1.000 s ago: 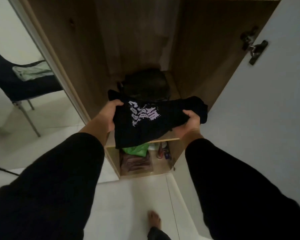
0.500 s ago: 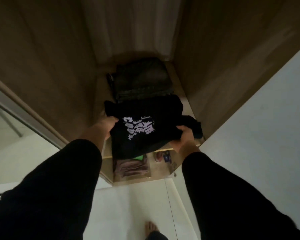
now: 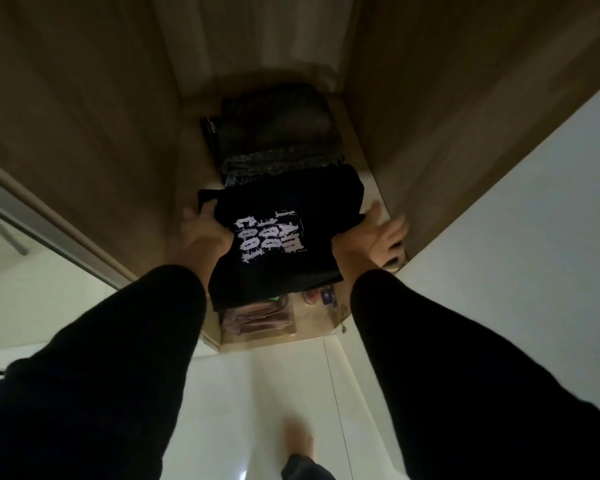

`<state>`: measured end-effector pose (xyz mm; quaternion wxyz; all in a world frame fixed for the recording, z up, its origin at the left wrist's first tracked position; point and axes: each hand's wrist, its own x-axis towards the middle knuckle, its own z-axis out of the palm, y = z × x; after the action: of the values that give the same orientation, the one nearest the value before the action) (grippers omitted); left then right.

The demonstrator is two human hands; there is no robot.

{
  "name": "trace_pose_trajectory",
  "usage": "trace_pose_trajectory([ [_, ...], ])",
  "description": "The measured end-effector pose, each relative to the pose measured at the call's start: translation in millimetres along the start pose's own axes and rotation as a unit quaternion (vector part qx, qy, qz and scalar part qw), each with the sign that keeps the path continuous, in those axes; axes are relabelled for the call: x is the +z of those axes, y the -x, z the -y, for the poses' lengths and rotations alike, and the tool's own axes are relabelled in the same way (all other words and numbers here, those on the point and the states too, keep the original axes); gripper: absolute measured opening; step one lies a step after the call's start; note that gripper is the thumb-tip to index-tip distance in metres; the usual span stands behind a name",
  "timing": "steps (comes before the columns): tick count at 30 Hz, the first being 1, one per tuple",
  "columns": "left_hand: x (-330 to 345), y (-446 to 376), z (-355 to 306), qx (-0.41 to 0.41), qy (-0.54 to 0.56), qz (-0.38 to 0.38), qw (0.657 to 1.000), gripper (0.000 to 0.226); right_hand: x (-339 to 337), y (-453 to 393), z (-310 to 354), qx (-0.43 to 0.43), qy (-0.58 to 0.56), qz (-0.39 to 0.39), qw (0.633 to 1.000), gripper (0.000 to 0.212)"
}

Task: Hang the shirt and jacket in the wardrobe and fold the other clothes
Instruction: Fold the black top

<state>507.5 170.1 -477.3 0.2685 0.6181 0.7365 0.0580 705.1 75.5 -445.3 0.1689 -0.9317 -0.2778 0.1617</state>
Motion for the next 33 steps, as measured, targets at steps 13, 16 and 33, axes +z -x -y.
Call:
trace_pose_trajectory([
  [13,27,-54,-53,0.160,-0.127,0.065,0.977,0.056,45,-71,77,-0.224,0.106,0.095,0.964,0.057],
  [16,24,-69,-60,0.168,-0.134,0.063,0.975,0.057,54,-83,83,-0.217,0.099,0.107,0.965,0.059],
  [33,50,-19,-40,-0.014,-0.086,-0.129,0.988,0.066,76,-62,38,-0.295,0.169,0.090,0.936,0.064],
])
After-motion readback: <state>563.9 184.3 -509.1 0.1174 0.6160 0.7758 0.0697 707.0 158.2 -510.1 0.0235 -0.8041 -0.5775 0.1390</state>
